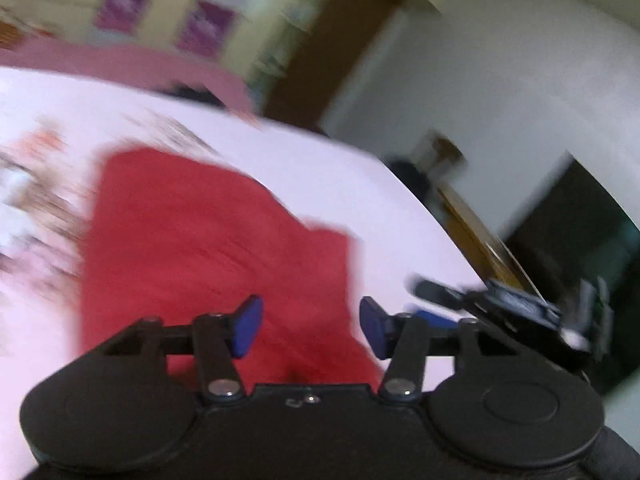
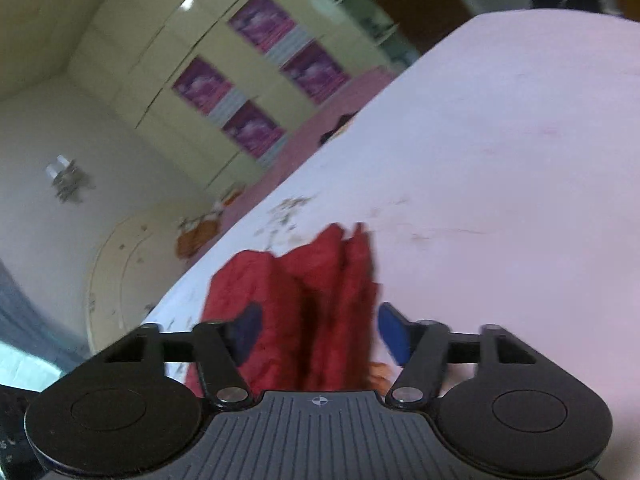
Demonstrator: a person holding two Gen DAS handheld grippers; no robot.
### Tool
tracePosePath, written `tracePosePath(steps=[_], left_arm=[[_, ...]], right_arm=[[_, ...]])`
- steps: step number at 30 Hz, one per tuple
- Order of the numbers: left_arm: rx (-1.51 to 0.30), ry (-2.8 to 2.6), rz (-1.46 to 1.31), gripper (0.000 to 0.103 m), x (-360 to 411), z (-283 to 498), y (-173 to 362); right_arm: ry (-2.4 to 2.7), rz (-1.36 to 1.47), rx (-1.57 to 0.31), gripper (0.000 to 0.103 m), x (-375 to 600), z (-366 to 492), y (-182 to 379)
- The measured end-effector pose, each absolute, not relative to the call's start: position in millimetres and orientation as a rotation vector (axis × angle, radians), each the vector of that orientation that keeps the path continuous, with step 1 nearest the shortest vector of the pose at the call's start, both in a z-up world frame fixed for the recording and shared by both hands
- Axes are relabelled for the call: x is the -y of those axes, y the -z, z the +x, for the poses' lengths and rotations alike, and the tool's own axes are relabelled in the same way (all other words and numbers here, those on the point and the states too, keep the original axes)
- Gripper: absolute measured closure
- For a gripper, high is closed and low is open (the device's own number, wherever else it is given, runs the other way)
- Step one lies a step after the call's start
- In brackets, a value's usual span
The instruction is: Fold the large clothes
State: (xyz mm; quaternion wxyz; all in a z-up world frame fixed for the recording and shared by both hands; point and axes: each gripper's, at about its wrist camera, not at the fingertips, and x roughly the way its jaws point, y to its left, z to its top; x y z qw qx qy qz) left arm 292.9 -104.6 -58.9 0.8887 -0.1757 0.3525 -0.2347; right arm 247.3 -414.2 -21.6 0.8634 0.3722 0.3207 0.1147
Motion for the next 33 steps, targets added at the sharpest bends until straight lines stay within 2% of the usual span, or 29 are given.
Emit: tracePosePath(steps=[2,4,8,12,13,14,15,17,18,24,29,33], left_arm=[[-0.717,0.409,-0.376,0.061,79,310,68],[-0.726,0.358,-0.379,0.062,60,329,83],[-0.77,0.343,-0.398,0.076,53,361,109],[-0.798,0.36,-0.375,0.077,57,366,124],[-0.799,0.365,-0.376,0.077,60,365,121],[-0.8,0.373,-0.378,0.077,61,366,121],[-0.798,0.383,-0.378,0.077,61,364,120],[-0.793,0.412,-0.372,0.077,62,365,120],[-0.788,0.43,-0.378,0.077,62,366,120],[-0.794,0.507,-0.318,0.077,82,375,122],[-0.846,0.498,-0.147,0.075,108,386,135],[-0.876,0.495,-0.164,0.075,105,389,141]], right_arm=[[-0.273,0.745,-0.681,0.042,400,268,17],[-0.295,0.72,-0.711,0.042,393,285,18],[-0.307,0.749,-0.821,0.042,385,333,52],[-0.299,0.792,-0.901,0.042,380,347,76],[-0.284,0.772,-0.91,0.046,378,347,80],[-0.284,0.761,-0.918,0.069,375,347,81],[-0.292,0.769,-0.914,0.079,373,347,82],[-0.297,0.754,-0.877,0.09,372,340,75],[-0.294,0.744,-0.86,0.091,372,336,70],[-0.247,0.718,-0.781,0.092,378,307,53],[-0.172,0.77,-0.875,0.092,380,321,101],[-0.163,0.856,-0.859,0.091,386,316,113]])
